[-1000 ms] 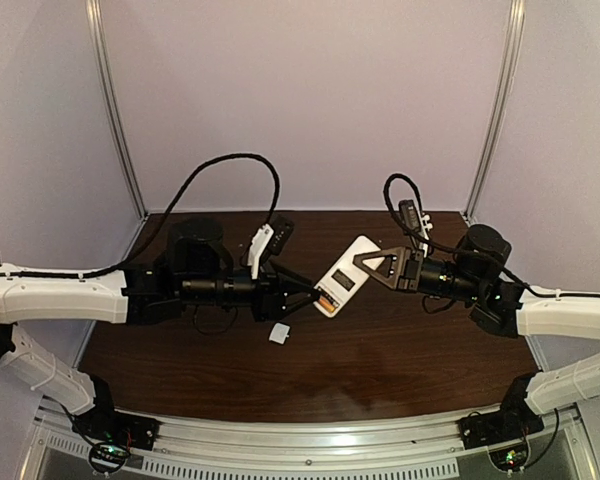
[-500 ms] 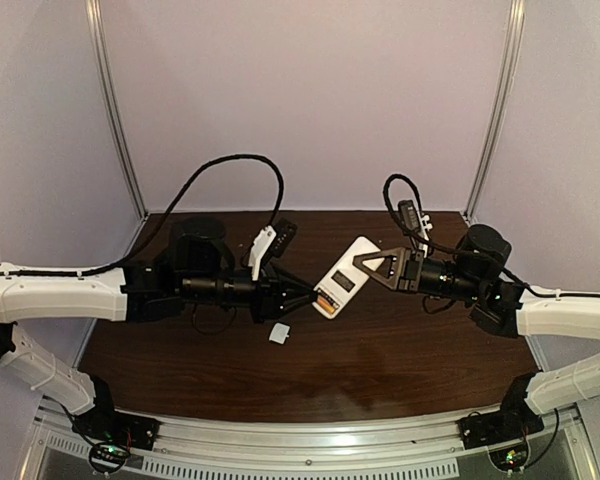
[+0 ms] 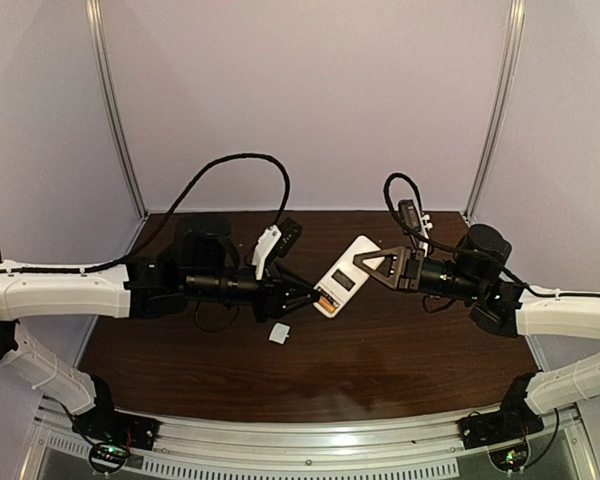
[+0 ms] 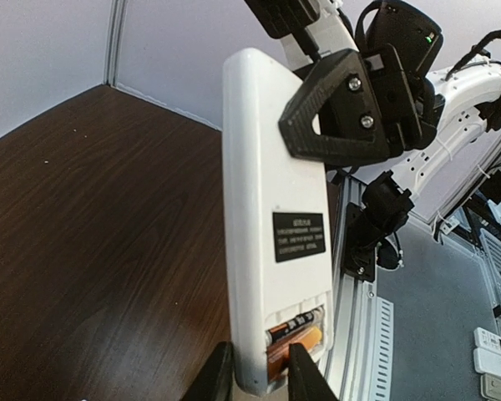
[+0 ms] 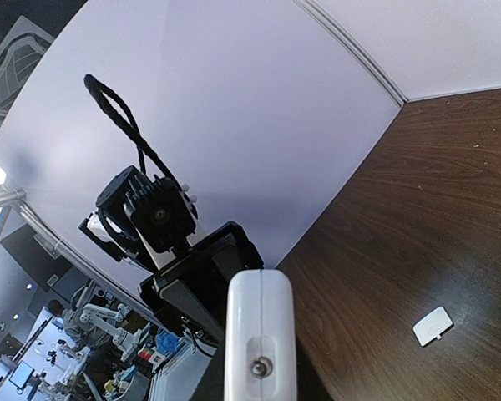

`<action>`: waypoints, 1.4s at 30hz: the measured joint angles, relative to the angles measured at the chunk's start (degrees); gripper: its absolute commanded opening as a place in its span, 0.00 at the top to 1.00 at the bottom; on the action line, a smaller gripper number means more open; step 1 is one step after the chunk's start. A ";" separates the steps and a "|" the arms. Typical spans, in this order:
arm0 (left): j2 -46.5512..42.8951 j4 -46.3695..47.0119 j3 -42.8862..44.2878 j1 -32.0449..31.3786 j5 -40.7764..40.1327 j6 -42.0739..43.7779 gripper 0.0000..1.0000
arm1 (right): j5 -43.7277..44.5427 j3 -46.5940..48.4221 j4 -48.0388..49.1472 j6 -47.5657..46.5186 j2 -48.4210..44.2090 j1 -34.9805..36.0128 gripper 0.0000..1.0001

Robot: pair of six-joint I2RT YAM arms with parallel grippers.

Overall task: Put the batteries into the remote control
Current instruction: Adjust the battery in the battery compartment, then pick up the battery cover from the center of the board.

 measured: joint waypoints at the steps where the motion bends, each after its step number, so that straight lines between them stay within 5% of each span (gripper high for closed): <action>1: 0.15 0.02 0.00 0.00 0.33 0.13 0.77 | 0.00 0.00 -0.02 0.07 0.00 0.00 1.00; 15: 0.87 -0.85 0.42 0.20 -0.20 0.63 0.89 | 0.09 -0.02 -0.07 -0.33 0.44 -0.15 1.00; 17: 1.07 -1.62 0.61 0.20 -0.81 1.01 0.81 | 0.13 -0.02 -0.07 -0.31 0.87 -0.17 1.00; 24: 1.31 -6.51 2.29 0.17 -5.25 5.79 0.28 | 1.16 -0.04 -1.42 0.72 0.98 -1.07 1.00; 27: 0.09 -10.67 2.34 1.03 -6.19 10.12 0.15 | 1.14 -0.33 -3.78 0.96 -0.17 -2.95 1.00; 35: 0.04 -23.06 4.76 3.34 -6.05 28.11 0.18 | 0.44 -4.02 -11.80 0.72 -4.79 -10.93 1.00; 42: 12.83 -31.17 9.68 10.80 -4.26 42.97 0.27 | -1.57 -5.64 -16.09 0.72 -5.75 -14.67 1.00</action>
